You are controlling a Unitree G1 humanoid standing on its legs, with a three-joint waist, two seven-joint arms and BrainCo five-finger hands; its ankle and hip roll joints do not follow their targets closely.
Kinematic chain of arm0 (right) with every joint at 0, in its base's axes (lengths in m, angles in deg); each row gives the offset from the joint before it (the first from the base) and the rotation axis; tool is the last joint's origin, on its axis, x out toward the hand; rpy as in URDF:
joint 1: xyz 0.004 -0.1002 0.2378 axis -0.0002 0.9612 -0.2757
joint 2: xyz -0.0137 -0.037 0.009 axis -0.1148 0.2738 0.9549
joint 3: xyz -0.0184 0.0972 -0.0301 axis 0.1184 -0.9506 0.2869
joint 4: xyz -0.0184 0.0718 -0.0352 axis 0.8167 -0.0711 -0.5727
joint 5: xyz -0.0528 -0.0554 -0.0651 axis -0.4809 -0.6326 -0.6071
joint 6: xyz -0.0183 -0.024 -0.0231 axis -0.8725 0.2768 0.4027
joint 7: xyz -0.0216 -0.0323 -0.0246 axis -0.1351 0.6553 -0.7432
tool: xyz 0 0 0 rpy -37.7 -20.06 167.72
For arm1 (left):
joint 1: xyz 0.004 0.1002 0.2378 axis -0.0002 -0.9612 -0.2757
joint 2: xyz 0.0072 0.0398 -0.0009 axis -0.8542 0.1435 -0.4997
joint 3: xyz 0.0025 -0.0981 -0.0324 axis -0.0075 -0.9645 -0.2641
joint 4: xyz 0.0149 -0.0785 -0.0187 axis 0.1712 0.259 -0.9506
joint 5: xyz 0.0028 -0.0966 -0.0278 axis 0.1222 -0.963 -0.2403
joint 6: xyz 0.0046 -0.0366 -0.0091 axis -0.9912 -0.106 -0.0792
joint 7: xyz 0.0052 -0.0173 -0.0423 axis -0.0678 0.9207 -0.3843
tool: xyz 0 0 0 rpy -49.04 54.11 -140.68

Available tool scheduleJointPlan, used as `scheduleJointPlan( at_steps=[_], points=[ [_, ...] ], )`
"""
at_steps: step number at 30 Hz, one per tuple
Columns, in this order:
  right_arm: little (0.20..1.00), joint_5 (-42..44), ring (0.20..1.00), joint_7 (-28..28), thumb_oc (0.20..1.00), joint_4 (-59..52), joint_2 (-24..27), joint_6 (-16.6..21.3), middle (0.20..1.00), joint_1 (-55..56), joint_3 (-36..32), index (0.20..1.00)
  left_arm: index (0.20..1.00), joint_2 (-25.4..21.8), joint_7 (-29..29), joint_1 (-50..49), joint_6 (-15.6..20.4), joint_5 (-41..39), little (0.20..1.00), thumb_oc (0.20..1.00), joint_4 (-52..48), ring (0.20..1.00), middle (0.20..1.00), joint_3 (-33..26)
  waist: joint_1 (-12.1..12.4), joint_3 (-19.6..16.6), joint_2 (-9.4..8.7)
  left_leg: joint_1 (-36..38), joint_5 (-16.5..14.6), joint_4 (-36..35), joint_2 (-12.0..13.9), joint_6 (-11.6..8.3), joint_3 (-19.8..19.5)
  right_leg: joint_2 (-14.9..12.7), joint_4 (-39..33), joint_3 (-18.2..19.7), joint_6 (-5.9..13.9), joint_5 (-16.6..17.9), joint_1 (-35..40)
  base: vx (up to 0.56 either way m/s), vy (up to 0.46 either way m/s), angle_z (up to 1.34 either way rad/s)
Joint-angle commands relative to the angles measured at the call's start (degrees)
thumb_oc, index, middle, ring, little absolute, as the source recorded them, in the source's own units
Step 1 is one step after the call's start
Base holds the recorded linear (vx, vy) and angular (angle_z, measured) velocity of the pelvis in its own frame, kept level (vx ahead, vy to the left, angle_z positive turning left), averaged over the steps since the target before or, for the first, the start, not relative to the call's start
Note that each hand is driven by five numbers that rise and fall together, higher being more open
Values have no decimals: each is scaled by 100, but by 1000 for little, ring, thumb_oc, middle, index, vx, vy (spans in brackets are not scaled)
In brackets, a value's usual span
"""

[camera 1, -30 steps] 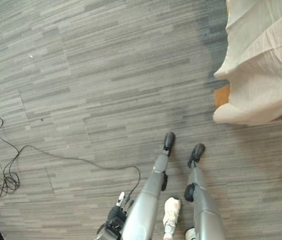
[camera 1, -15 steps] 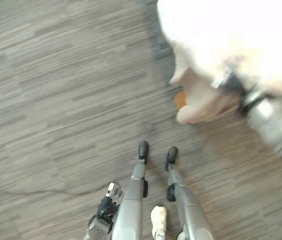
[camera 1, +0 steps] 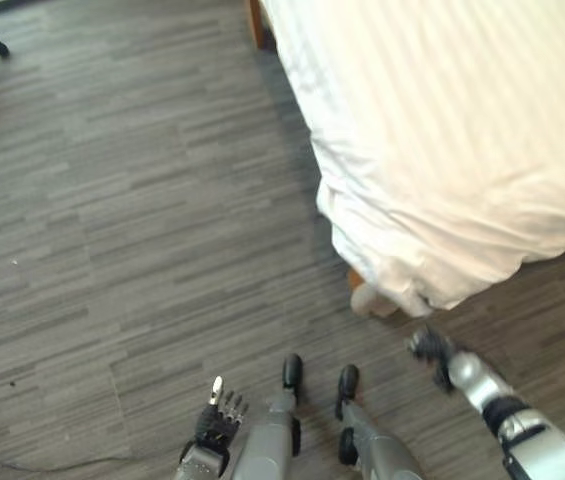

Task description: Making the bed.

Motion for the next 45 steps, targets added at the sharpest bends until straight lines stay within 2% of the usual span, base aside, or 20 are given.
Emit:
scheduleJointPlan(
  at_steps=[1,5,7,8,10,11,12,13,14,15,16,18,22,25,26,29,30,32,38,45],
  points=[
    [1000,602,1000,-654,1000,938,608,-383,1000,897,-356,1000,1000,-143,342,-168,-160,399,1000,1000,249,1000,1000,-176,-174,-359,20,278,-35,20,214,-254,-150,-445,60,-253,530,355,217,58,3,7],
    [1000,145,1000,-892,1000,1546,1137,-547,1000,1332,-847,1000,1000,-241,432,-415,-247,596,1000,1000,274,1000,1000,-303,-191,-631,53,502,-117,20,197,-204,-164,-474,60,-281,536,293,438,61,2,0],
    [1000,369,1000,-838,1000,1732,1742,-587,1000,1640,-1629,1000,1000,-248,454,-665,-314,645,1000,1000,273,1000,1000,-420,-250,-776,82,707,-211,20,198,-180,-156,-489,60,-283,532,225,630,80,20,1],
    [1000,368,1000,-838,1000,1729,1743,-587,1000,1642,-1634,1000,1000,-246,454,-662,-314,645,1000,1000,273,1000,1000,-417,-251,-784,81,688,-196,20,194,-178,-158,-493,60,-285,532,236,612,60,15,0],
    [1000,746,1000,-284,1000,1696,2341,-479,1000,1406,-2217,1000,1000,-251,391,-776,-409,603,1000,1000,405,1000,1000,-531,-296,-805,91,770,-233,20,206,-174,-111,-495,60,-260,541,223,680,19,18,-10],
    [1000,1015,1000,106,1000,738,2465,-255,1000,1193,-2342,1000,1000,-226,248,-900,-376,586,1000,1000,504,1000,1000,-717,-358,-782,102,776,-237,20,220,-173,-50,-483,60,-179,546,236,652,-5,24,-31],
    [784,1653,784,318,784,-178,2475,-101,784,1217,-2670,784,1000,-183,159,-931,-285,551,1000,1000,488,1000,1000,-765,-429,-758,113,811,-265,20,232,-171,2,-469,60,-123,551,232,651,-18,15,-45],
    [784,1652,784,325,784,-208,2467,-117,784,1244,-2692,784,1000,-184,157,-928,-284,551,1000,1000,486,1000,1000,-755,-419,-763,110,794,-246,20,229,-169,4,-472,60,-121,549,247,634,-17,26,-51],
    [200,2672,200,989,200,-2473,2103,401,200,1446,-3418,200,1000,17,71,-973,-193,424,1000,1000,432,1000,1000,-854,-561,-703,165,812,-284,20,248,-158,95,-455,60,-21,568,262,596,-17,19,-34],
    [200,3040,200,1181,200,-3273,1862,671,200,1405,-3612,200,1000,72,49,-970,-191,396,1000,1000,446,1000,1000,-857,-569,-702,181,804,-294,20,254,-154,132,-451,60,5,571,263,565,-22,18,-15],
    [200,3031,200,1197,200,-3315,1840,653,200,1427,-3629,200,1000,65,48,-965,-191,397,1000,1000,446,1000,1000,-853,-562,-704,170,783,-266,20,250,-152,134,-455,60,7,567,286,545,-25,6,-10],
    [200,4275,200,1107,200,-4687,1061,1379,200,1046,-3720,200,1000,185,6,-864,-201,503,1000,1000,541,1000,1000,-745,-555,-673,226,732,-255,20,263,-155,177,-451,60,44,554,304,461,-39,8,-32],
    [200,4958,200,609,200,-6080,519,1552,200,546,-3076,200,1000,224,35,-756,-248,702,1000,1000,576,1000,1000,-589,-461,-636,258,684,-222,20,270,-184,193,-467,60,38,531,313,407,-22,3,0],
    [200,5045,200,313,200,-6270,465,1389,200,250,-2528,200,1000,225,88,-750,-228,818,1000,1000,568,1000,1000,-504,-398,-612,282,640,-188,20,266,-201,174,-473,60,2,521,314,387,-22,2,-2],
    [200,5214,200,124,200,-6143,408,1278,200,-63,-2155,200,1000,199,94,-739,-154,982,1000,1000,609,1000,1000,-403,-316,-585,309,599,-163,20,261,-212,153,-487,60,-43,512,314,372,-18,5,8],
    [200,5304,200,53,200,-5947,383,1266,200,-269,-1984,200,1000,168,52,-732,-92,1144,1000,1000,657,1000,1000,-362,-268,-565,325,570,-148,20,259,-220,129,-497,60,-66,508,313,362,-33,0,11],
    [200,5359,200,33,200,-5429,302,1226,200,-933,-1420,200,1000,94,-163,-690,64,1564,1000,1000,747,1000,1000,-99,-100,-486,372,486,-105,20,253,-241,91,-518,60,-116,508,335,321,-51,-5,7],
    [200,5404,200,2,200,-5178,276,1209,200,-1203,-1219,200,1000,71,-268,-668,158,1841,1000,1000,763,1000,1000,45,-42,-439,398,433,-77,20,248,-248,75,-523,60,-131,501,351,281,-65,0,13],
    [200,6154,200,51,200,-3641,308,1185,200,-2683,-1092,200,1000,110,-391,-563,235,1940,1000,1000,537,1000,1000,683,280,-152,618,5,78,20,197,-290,-68,-575,60,-256,512,463,-71,-82,9,17],
    [200,6425,200,181,200,-2254,449,1061,200,-3305,-1276,200,1000,112,-434,-506,223,1730,1000,1000,484,1000,1000,903,444,33,773,-357,170,20,182,-336,-106,-587,60,-272,529,531,-405,-26,6,8]
  ],
)
